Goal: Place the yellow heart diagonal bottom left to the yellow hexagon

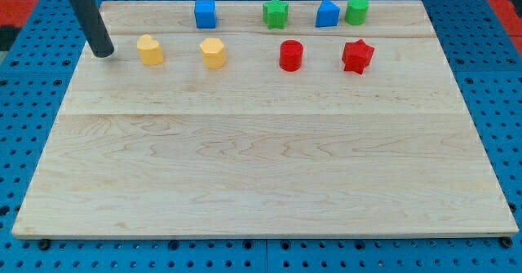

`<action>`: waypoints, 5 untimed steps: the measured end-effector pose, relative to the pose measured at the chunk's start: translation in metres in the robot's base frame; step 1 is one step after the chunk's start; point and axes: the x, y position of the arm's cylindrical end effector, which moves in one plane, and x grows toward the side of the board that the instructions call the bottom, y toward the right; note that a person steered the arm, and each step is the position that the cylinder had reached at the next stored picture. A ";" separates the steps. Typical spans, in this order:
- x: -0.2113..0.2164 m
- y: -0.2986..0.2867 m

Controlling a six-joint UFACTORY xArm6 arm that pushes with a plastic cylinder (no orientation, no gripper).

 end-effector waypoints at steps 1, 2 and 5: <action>-0.005 0.000; -0.008 0.000; -0.022 0.055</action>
